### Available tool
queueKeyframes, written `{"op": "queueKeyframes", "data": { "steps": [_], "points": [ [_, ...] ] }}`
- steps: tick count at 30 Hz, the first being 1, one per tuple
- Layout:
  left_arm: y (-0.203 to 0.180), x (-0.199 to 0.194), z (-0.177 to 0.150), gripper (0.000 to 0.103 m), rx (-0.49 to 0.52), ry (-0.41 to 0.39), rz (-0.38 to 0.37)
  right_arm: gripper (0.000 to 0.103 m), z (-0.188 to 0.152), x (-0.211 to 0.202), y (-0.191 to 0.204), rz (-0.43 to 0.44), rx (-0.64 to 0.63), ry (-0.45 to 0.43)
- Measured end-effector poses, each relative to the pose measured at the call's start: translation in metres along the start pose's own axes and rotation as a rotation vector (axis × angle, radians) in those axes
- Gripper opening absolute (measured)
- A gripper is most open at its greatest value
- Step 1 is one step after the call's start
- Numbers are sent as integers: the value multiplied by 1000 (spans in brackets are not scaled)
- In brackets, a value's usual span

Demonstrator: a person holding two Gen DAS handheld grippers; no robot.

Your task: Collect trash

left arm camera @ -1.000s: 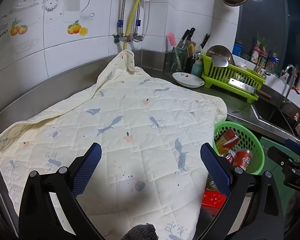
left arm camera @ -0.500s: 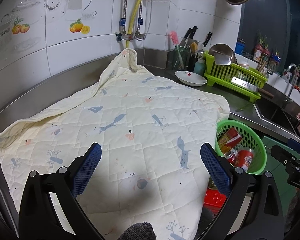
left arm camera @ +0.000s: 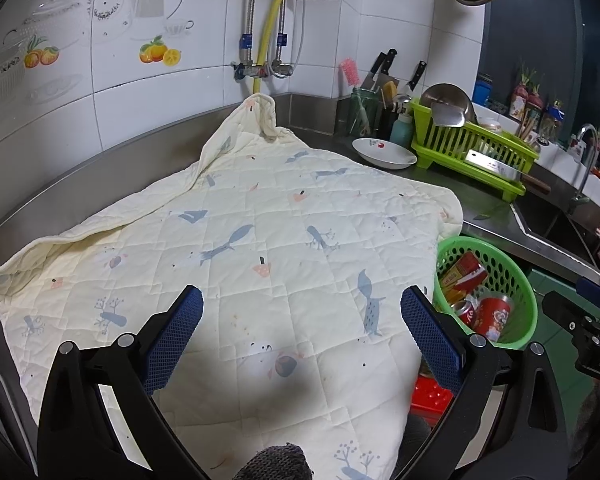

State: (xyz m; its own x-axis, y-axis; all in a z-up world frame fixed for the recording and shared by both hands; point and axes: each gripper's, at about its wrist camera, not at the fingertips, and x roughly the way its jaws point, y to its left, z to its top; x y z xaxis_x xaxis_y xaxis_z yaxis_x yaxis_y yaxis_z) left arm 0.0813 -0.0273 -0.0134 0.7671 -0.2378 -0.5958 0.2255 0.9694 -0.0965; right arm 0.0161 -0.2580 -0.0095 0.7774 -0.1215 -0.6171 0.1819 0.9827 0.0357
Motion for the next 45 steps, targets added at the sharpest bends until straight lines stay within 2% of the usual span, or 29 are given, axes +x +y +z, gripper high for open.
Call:
{"op": "queueKeyframes", "data": {
  "steps": [45],
  "points": [
    [-1,-7,1,98,12,-16,3,96,0,-6,1,-14,0,-14]
  ]
}}
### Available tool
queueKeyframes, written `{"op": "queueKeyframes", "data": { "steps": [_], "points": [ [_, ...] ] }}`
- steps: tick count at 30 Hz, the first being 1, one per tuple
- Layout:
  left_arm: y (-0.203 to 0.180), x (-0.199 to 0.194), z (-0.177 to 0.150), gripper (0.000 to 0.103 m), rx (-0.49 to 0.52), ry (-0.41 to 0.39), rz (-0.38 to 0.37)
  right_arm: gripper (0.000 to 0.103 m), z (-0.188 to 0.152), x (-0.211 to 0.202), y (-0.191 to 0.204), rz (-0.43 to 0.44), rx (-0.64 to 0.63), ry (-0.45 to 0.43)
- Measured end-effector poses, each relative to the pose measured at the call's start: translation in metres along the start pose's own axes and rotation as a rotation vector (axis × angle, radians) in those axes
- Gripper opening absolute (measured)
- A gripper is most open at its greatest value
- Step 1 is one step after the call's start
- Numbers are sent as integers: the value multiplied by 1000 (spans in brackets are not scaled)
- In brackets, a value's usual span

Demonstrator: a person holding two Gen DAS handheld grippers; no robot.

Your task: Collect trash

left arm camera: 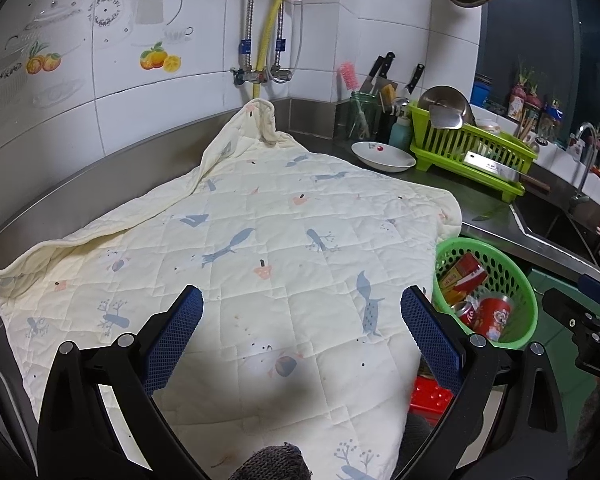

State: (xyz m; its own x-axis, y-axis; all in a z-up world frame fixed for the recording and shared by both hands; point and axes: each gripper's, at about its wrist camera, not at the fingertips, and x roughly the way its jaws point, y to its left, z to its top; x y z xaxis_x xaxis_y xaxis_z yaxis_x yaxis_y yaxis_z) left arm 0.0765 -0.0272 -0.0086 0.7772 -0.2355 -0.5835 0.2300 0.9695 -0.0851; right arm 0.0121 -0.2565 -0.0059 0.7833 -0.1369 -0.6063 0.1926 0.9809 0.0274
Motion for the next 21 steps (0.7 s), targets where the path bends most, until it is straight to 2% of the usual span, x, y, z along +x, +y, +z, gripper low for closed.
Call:
{"op": "queueKeyframes", "data": {
  "steps": [21],
  "points": [
    [-8,-1,-1,98,23,-17,-7,96,1,-1,-1,-7,2,-2]
  ]
}}
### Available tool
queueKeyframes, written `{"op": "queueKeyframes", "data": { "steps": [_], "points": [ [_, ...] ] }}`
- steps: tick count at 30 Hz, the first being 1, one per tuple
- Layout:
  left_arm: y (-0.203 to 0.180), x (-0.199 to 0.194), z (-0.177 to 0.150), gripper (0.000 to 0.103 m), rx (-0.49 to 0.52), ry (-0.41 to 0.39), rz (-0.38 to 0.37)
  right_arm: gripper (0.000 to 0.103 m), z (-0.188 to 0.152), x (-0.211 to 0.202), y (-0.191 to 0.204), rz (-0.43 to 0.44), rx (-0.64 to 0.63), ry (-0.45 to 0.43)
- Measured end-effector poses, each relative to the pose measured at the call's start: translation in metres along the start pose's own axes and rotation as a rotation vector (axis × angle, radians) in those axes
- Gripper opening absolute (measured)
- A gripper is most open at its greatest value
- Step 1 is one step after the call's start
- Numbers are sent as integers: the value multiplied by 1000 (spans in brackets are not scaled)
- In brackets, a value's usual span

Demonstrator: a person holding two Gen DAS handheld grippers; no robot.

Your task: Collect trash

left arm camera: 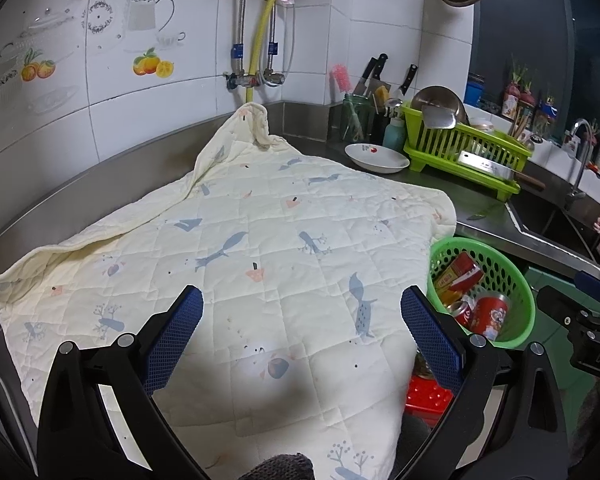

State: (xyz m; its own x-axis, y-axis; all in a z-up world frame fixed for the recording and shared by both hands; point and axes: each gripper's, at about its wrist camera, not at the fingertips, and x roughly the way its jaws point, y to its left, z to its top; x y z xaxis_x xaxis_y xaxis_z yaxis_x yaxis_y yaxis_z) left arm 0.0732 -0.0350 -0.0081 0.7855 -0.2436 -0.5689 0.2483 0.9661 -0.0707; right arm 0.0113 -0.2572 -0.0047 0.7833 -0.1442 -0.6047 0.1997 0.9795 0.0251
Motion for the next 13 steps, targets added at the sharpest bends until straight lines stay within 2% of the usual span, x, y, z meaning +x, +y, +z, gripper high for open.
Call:
{"op": "queueKeyframes", "data": {
  "steps": [13],
  "points": [
    [1,0,1,98,-12,-8,37,96,-1,3,0,-3,2,4]
  ]
}}
